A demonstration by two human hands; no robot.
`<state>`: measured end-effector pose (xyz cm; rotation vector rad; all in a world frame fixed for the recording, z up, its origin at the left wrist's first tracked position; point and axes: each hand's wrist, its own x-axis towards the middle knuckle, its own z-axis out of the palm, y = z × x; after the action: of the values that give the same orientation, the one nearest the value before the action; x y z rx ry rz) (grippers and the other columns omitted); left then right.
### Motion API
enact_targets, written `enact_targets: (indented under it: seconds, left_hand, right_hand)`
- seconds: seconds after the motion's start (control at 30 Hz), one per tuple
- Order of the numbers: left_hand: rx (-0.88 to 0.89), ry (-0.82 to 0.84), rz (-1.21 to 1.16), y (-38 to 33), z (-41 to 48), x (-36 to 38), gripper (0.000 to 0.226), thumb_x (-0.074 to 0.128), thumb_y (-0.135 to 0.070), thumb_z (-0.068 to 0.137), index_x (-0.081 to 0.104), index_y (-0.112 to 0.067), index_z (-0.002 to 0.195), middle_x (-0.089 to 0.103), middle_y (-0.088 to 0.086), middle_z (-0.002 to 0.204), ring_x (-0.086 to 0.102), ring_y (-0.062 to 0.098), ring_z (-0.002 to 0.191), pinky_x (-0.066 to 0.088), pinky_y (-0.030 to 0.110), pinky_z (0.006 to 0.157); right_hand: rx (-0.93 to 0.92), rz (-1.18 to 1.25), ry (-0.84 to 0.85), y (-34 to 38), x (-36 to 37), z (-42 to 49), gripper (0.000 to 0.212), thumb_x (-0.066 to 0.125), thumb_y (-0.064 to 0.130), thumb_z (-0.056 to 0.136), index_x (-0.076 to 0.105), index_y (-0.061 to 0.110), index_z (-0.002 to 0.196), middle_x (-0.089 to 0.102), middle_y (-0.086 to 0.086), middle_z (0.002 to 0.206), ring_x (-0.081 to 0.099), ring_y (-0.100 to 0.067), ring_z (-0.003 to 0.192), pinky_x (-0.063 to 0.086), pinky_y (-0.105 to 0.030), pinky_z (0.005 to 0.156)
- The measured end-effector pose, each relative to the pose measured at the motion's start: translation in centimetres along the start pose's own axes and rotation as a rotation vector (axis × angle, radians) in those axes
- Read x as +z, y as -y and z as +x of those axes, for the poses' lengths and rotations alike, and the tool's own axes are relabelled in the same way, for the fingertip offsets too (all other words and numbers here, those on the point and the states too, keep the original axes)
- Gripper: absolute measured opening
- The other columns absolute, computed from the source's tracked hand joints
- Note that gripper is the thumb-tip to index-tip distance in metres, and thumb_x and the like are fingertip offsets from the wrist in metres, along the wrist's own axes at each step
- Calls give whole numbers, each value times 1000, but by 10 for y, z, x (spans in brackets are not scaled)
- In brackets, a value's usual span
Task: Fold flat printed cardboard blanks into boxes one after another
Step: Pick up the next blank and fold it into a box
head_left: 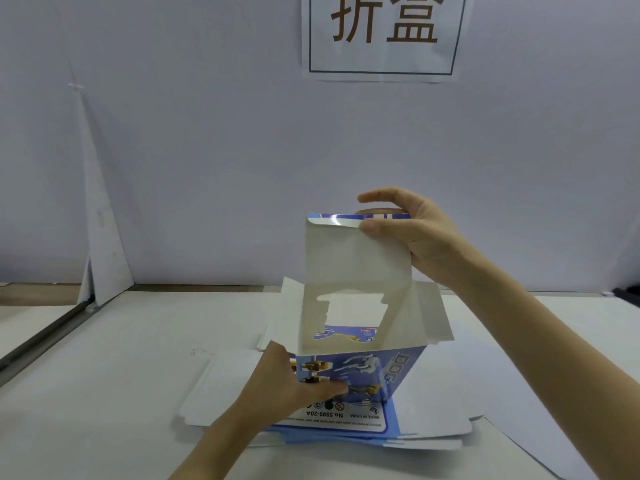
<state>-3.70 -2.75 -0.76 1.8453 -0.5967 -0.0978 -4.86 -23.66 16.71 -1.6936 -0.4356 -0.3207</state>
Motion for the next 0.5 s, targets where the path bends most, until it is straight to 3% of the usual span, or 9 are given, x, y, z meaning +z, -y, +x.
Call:
enact_targets:
  seconds: [0.1,0.17,0.23,0.3,0.37,0.43,0.5]
  left_hand:
    - [-15,-16,40,5,2,-2,77,84,-45,51,56,-18,117,71,-10,100,67,4,96,56,19,77]
    - [58,-131,-82,-6,4,-9,81,85,-38,53,49,-28,126,69,-12,107,66,6,101,58,25,74]
    - [147,-230,-261,-24,8,-14,74,78,-38,63,48,-31,131,69,-12,108,68,10,98,57,24,68]
    - [187,-302,-395,-46,13,-17,63,69,-46,67,56,-24,124,73,-8,101,70,14,92,56,21,66]
    - [225,-320,-419,-70,15,-18,59,65,-52,69,58,-23,120,74,-6,96,70,14,87,55,21,66]
    - [250,-358,-409,-84,16,-16,62,62,-56,71,57,-23,123,73,-4,99,69,13,87,55,23,72]
    - [224,-384,-441,-92,11,-15,64,63,-56,68,58,-19,120,73,-6,95,69,9,84,54,20,68]
  right_hand:
    - [-39,-168,-113,7,-4,-8,29,70,30,84,63,32,111,72,1,100,69,-8,80,51,-17,66]
    - [-133,-151,-242,9,-12,-20,41,65,47,84,52,36,122,64,5,121,64,-1,103,48,-12,77]
    - [-181,-137,-349,3,-16,-37,40,55,50,84,47,43,123,56,11,129,55,-1,118,45,-10,85]
    - [-62,-127,-266,-8,-3,-52,41,49,52,77,45,52,118,54,17,127,52,-2,123,42,-9,85]
    - [25,-89,-82,-20,19,-62,51,53,51,77,40,53,126,56,21,129,55,1,119,48,-10,81]
    - [-20,-72,-55,-25,37,-67,68,62,44,77,36,42,141,60,13,129,63,-10,112,58,-29,83]
    - [-54,27,-182,-22,45,-68,72,66,40,75,39,36,142,62,5,127,66,-21,107,58,-47,83]
